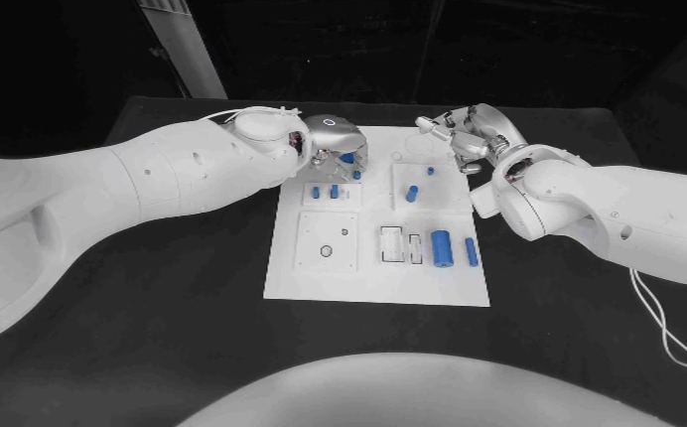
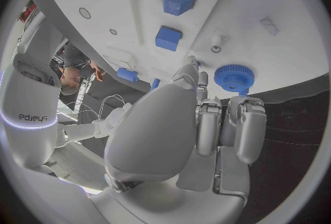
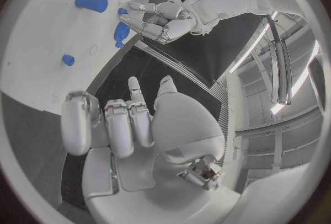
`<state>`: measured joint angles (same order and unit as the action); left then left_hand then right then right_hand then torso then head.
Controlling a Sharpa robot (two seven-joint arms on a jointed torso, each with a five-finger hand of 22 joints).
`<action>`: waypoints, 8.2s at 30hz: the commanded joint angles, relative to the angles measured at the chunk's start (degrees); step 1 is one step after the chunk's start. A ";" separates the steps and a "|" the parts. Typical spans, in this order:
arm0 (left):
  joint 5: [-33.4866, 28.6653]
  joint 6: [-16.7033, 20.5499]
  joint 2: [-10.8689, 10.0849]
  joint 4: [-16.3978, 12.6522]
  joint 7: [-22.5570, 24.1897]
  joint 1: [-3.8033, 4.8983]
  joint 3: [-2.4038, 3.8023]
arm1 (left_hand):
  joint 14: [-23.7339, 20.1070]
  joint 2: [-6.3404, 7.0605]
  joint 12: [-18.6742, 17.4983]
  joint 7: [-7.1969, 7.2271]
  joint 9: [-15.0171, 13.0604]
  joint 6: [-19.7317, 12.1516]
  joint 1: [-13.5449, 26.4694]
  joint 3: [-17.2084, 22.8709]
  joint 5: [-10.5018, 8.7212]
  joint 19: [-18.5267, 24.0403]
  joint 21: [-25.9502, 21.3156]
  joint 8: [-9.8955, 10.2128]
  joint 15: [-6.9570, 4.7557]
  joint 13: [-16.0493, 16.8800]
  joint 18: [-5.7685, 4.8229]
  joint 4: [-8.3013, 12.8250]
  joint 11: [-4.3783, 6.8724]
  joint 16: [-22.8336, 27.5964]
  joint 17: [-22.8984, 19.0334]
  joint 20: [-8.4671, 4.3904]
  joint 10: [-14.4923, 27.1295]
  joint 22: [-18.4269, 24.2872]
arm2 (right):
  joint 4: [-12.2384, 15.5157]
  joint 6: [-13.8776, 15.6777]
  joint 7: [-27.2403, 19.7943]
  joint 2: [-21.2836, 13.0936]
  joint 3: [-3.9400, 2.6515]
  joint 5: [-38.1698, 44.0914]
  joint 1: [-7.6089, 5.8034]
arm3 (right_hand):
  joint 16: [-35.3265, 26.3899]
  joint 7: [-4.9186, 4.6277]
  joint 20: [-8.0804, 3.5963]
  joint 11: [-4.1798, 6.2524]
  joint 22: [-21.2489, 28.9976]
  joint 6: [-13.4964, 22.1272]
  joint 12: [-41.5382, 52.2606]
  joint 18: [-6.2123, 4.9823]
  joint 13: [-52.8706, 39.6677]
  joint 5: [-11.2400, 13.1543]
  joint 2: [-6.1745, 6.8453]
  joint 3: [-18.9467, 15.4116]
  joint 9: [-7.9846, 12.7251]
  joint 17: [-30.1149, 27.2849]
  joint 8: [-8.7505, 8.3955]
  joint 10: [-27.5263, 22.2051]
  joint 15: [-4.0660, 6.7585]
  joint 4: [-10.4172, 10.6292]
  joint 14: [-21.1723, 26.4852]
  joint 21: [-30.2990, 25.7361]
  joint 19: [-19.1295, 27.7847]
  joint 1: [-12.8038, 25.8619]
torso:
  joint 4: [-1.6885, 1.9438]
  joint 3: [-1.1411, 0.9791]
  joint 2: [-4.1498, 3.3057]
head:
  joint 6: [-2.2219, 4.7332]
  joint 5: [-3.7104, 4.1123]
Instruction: Assemble the parts on the task board
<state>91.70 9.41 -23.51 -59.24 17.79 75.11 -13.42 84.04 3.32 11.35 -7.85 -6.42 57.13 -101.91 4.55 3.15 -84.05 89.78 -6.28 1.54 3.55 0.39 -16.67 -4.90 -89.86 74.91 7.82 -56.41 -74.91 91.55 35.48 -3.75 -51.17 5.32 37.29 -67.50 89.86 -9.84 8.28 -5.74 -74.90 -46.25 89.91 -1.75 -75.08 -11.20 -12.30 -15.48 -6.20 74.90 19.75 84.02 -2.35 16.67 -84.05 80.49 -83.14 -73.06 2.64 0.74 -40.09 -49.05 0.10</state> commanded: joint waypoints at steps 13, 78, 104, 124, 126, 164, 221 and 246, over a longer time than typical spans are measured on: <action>0.39 -2.22 1.53 1.42 -1.00 -0.23 0.03 | 5.96 -0.68 -0.45 -0.23 0.35 0.35 -0.33 1.08 -0.33 -5.95 0.22 0.84 -0.03 -0.01 -0.39 -0.01 -0.17 -0.14 15.09 -0.44 -0.75 -15.09 | 0.11 -0.52 0.18 0.17 -0.03 -0.53 -0.09 | 0.14 0.06 -0.19 0.25 -9.18 -0.17 0.09 -0.99 -14.92 0.01 -0.01 -0.30 0.06 15.10 0.01 5.98 0.51 -0.07 -5.95 0.24 -0.22 -0.61 | 0.05 -0.02 0.00 | -0.15 0.00; 3.24 -3.75 1.87 1.99 -3.43 -0.46 0.03 | 5.96 -1.00 -1.21 -0.41 0.95 1.51 0.10 2.88 -0.33 -5.95 0.22 1.45 0.33 -0.01 -0.39 0.00 -0.29 -0.14 15.09 -0.07 -2.61 -15.09 | -0.07 -0.82 0.32 0.45 -0.03 -0.59 -0.08 | 0.14 0.07 -0.20 0.25 -9.16 -0.20 0.09 -1.00 -14.92 0.05 -0.10 -0.37 0.10 15.10 0.00 5.98 0.51 -0.03 -5.95 0.18 -0.20 -0.65 | 0.02 -0.03 0.04 | -0.42 -0.15; 3.23 -4.80 2.09 2.36 -2.79 -0.56 0.03 | 5.96 -0.75 -1.05 0.05 0.79 4.35 0.91 3.65 -0.34 -5.95 0.22 0.79 -0.20 -0.02 -0.39 -0.03 0.26 -0.14 15.09 -0.42 -5.24 -15.09 | -0.09 -0.82 0.30 0.44 -0.03 -1.09 -0.08 | 0.14 0.08 -0.21 0.26 -9.14 -0.26 0.09 -1.01 -14.92 0.06 -0.15 -0.39 0.11 15.10 0.01 5.98 0.52 -0.03 -5.95 0.14 -0.18 -0.68 | 0.04 0.01 0.01 | -0.46 -0.05; 3.23 -5.40 2.14 2.53 -2.15 -0.61 0.03 | 5.96 -1.53 -0.88 0.71 0.32 7.58 0.61 5.03 -0.33 -5.95 0.22 -0.18 -0.65 0.02 -0.39 0.23 0.85 -0.14 15.09 -0.71 -8.51 -15.09 | -0.05 -0.89 0.28 0.47 -0.03 -1.95 -0.08 | 0.14 0.09 -0.21 0.27 -9.15 -0.31 0.09 -1.01 -14.92 0.05 -0.19 -0.41 0.11 15.10 0.03 5.98 0.52 -0.03 -5.95 0.14 -0.19 -0.70 | 0.05 0.01 0.01 | -0.51 -0.02; 3.23 -5.15 2.10 2.54 -1.97 -0.62 0.03 | 5.96 -1.54 -0.89 0.72 0.31 7.66 0.64 5.06 -0.33 -5.95 0.22 -0.20 -0.66 0.01 -0.39 0.21 0.86 -0.14 15.09 -0.72 -8.62 -15.09 | -0.06 -0.89 0.28 0.46 -0.03 -2.02 -0.08 | 0.14 0.09 -0.21 0.27 -9.15 -0.31 0.09 -1.01 -14.92 0.05 -0.19 -0.41 0.11 15.10 0.03 5.98 0.52 -0.03 -5.95 0.14 -0.19 -0.70 | 0.04 0.00 0.02 | -0.53 -0.01; 0.33 7.08 -2.24 -0.33 4.89 0.16 0.05 | 5.96 -1.66 -1.85 0.64 0.35 7.81 2.38 5.23 -0.34 -5.95 0.22 0.21 -0.41 -0.08 -0.39 -0.08 0.53 -0.14 15.09 -0.78 -9.35 -15.09 | -0.74 -1.00 0.29 0.27 -0.02 -2.13 -0.06 | 0.14 0.09 -0.21 0.27 -9.15 -0.31 0.09 -1.01 -14.92 0.05 -0.19 -0.41 0.11 15.10 0.03 5.98 0.52 -0.03 -5.95 0.14 -0.19 -0.70 | 0.10 0.00 0.03 | -0.38 -0.11; -1.04 -0.28 -6.71 -2.05 2.66 1.94 0.03 | 5.96 -1.62 -2.78 0.55 0.55 7.37 2.53 5.72 -0.33 -5.95 0.22 0.76 -0.28 -0.11 -0.39 0.04 0.46 -0.14 15.09 -0.70 -9.21 -15.09 | -0.72 -1.15 0.28 0.10 -0.01 -2.14 -0.04 | 0.14 0.11 -0.22 0.28 -9.14 -0.39 0.09 -1.02 -14.92 0.01 -0.26 -0.45 0.13 15.10 0.04 5.98 0.53 -0.03 -5.95 0.12 -0.19 -0.76 | 0.01 -0.03 -0.02 | -0.45 -0.60; -1.02 -3.03 -5.80 -0.66 2.98 1.39 0.03 | 5.96 -1.58 -3.01 0.48 0.61 7.22 2.52 5.85 -0.33 -5.95 0.22 0.91 -0.23 -0.10 -0.39 0.01 0.40 -0.14 15.09 -0.68 -9.12 -15.09 | -0.58 -1.09 0.38 -0.01 -0.01 -2.14 -0.04 | 0.14 0.11 -0.22 0.28 -9.14 -0.39 0.09 -1.02 -14.92 0.01 -0.26 -0.45 0.13 15.10 0.04 5.98 0.53 -0.03 -5.95 0.12 -0.19 -0.76 | 0.04 0.00 0.01 | -0.76 -0.43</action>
<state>90.46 7.76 -29.30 -59.98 20.78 76.45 -13.38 84.05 2.13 8.70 -7.15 -5.77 64.57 -99.07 9.99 2.65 -83.99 89.76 -5.03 1.14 3.51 0.39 -16.58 -4.40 -89.86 74.90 7.47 -65.52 -74.91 90.83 34.68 -3.13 -51.18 5.34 35.21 -67.46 89.86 -9.84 8.28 -5.74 -74.90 -46.25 90.34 -1.76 -75.06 -11.20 -12.52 -15.48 -6.16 74.93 19.75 84.02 -2.36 16.67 -84.05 80.49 -83.14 -73.28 2.66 0.73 -40.09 -49.78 -0.32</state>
